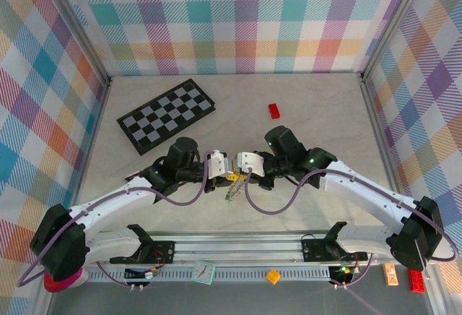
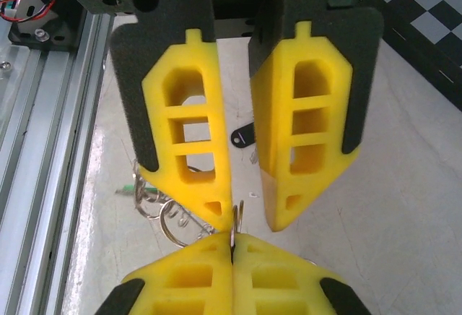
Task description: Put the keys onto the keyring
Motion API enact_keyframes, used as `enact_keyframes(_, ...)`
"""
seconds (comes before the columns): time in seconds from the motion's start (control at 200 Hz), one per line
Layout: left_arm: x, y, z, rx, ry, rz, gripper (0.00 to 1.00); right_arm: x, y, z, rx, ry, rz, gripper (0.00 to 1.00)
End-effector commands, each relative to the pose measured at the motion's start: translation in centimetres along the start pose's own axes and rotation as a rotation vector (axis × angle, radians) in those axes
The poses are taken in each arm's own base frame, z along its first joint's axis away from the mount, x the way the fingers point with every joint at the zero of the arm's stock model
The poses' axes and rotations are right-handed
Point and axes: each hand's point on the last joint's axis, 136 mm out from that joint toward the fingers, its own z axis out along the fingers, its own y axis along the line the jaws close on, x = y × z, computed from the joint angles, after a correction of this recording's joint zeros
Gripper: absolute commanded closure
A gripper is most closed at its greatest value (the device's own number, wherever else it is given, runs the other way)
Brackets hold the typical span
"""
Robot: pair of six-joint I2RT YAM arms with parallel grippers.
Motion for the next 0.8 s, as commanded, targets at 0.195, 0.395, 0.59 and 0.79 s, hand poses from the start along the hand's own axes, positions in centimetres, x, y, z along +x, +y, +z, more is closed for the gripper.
enact_keyframes(0.195, -1.8, -0.4, -0.2, 0.013, -0.068, 0.061, 1.00, -2.1, -0.4, -1.2, 0.055, -0.119, -0.041, 0.86)
enact_keyframes(0.395, -3.1, -0.5, -0.8, -0.021, -0.197, 0.037, 1.00, -1.6, -0.9, -3.0, 0.121, -0.326, 0.047, 0.73)
enact_keyframes(0.59, -4.1, -0.8, -1.3, -0.024, -0.293, 0.008, 1.00, -1.1, -0.6, -2.5, 0.125, -0.388, 0.075, 0.73)
enact_keyframes(0.79, -4.3, -1.3, -1.6, -0.008, -0.319, -0.006, 1.00, -1.4, -0.5, -2.0, 0.096, -0.414, 0.086, 0.75)
